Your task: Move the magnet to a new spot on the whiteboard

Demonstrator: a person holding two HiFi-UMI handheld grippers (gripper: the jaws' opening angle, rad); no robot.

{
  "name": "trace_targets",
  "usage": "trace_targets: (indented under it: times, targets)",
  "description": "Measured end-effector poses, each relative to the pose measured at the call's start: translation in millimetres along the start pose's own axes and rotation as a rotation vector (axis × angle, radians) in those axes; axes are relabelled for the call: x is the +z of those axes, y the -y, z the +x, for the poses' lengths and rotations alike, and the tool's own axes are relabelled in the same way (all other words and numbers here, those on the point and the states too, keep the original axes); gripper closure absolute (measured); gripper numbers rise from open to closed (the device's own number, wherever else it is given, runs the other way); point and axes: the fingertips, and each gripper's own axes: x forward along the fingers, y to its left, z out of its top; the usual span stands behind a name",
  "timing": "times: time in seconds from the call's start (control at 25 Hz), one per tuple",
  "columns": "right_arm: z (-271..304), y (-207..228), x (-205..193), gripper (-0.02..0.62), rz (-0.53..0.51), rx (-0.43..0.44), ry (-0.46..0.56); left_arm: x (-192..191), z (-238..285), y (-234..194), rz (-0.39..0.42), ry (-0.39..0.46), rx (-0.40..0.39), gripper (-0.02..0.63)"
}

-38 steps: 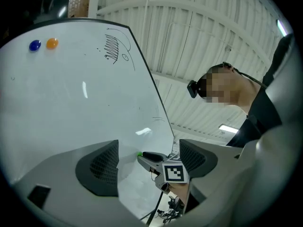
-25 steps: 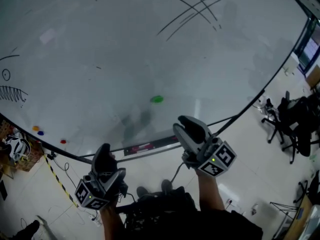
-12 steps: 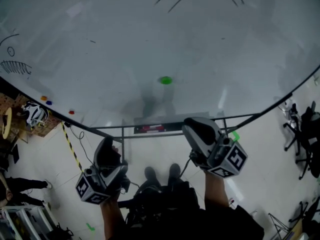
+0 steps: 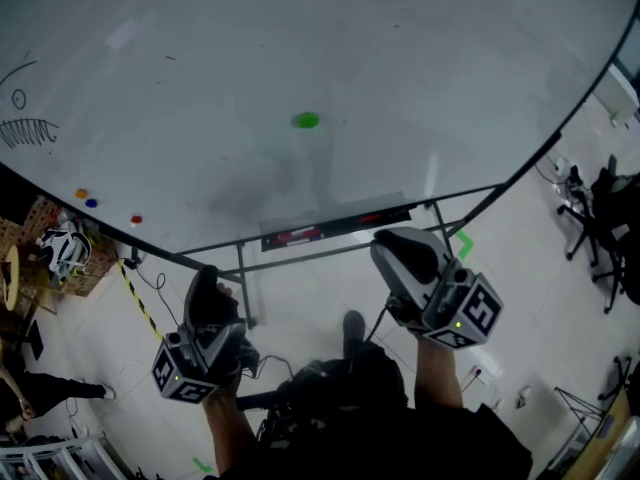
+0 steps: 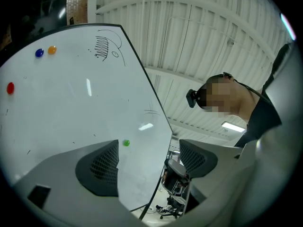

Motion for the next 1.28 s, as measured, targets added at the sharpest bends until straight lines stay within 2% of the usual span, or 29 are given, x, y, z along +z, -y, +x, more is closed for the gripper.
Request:
trace_targets:
  times: [0.2,0.32,0.52,0.64,0.76,1.08,1.28]
  targets:
    - [-15.2,-60.5,-12.1,0.543,-0.003,-0.062,-0.041,7.9,-46.5,17.3,-0.082,0.020,-0.051,0.207]
    - [-27.6,-103.4,-10.7,0.545,0.009,-0.106,-0.062,11.6,-73.8,33.2,-0.095,0.028,-0.082,0.207]
    - [-58.6,-156.6,-14.3,0.545,-0.051,-0.201,-0.139,6.6,-112.0,53.4,-0.204,0.049,-0.139,0.207]
    - [-66.6,-182.3,-13.5,0.545,-0.070,-0.225,-0.153,6.7,-126.7,67.0,-0.226,0.045,-0.165,0.207]
    - [-63.2,-201.9,-10.0,0.546,-0.081,-0.209,-0.147,14.4,-138.0,80.4,-0.206,0.048,-0.182,0.207]
    - [-46.7,-225.3,-8.5,0.549,-0.092,-0.094,-0.153,27.6,-143.2,99.9,-0.122,0.101,-0.192,0.207]
    - [-71.8,-219.5,1.5,0.551,-0.059,-0.091,-0.148,11.3,-122.2,123.3,-0.162,0.082,-0.220,0.207]
